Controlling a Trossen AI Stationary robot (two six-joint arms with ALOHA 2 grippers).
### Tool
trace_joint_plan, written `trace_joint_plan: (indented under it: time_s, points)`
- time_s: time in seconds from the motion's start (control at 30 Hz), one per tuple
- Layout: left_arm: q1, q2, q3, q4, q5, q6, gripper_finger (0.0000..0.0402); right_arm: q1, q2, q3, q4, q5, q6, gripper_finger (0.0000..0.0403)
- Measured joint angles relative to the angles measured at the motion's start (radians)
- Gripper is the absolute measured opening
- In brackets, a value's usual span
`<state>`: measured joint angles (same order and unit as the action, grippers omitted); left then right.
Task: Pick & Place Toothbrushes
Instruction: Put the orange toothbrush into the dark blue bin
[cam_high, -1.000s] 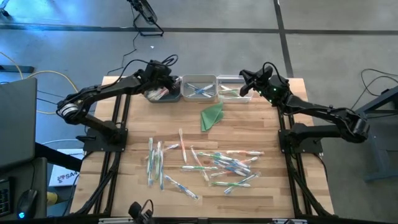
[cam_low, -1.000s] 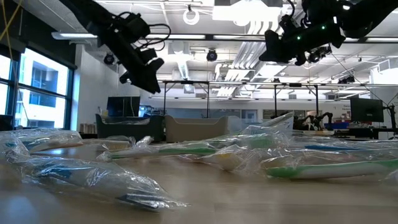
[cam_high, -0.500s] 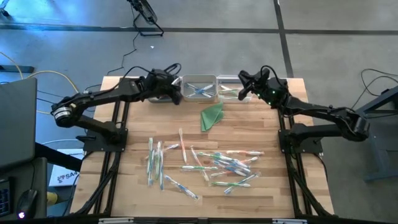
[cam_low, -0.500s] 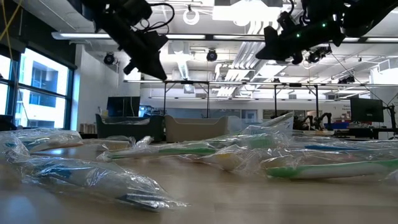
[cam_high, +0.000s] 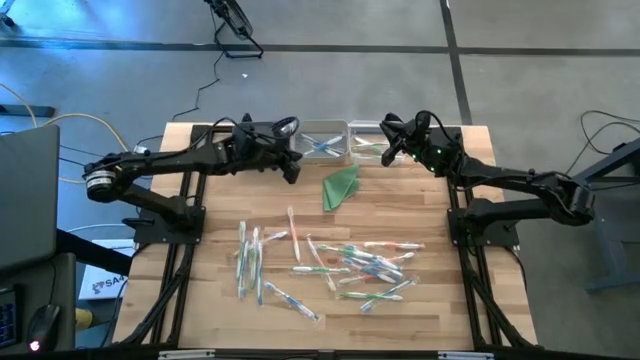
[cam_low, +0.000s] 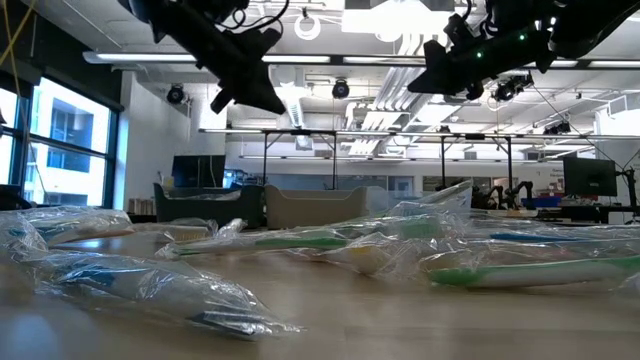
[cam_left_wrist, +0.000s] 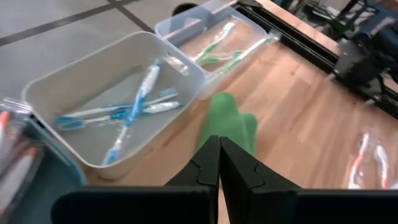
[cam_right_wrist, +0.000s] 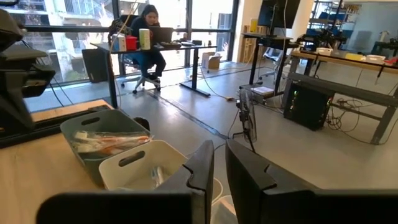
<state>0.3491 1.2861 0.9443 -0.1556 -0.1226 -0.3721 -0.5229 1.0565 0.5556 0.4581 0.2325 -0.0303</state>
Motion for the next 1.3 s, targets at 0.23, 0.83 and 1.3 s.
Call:
trace_joint_plan:
  time_s: [0.23,0.83,1.3]
  points:
    - [-0.033,0.000,0.000,-0.004,0.004,0.000,0.0003,0.000,0.000,0.000,0.000,-0.001,0.009,0.0034]
    - [-0.047,0.000,-0.001,-0.010,0.085,-0.278,0.0001,0.061,0.000,0.000,0.001,-0.051,0.058,0.0034]
    - [-0.337,0.056,0.173,-0.482,-0.284,-0.848,0.0000,0.060,0.000,0.000,-0.115,-0.053,0.053,0.0034]
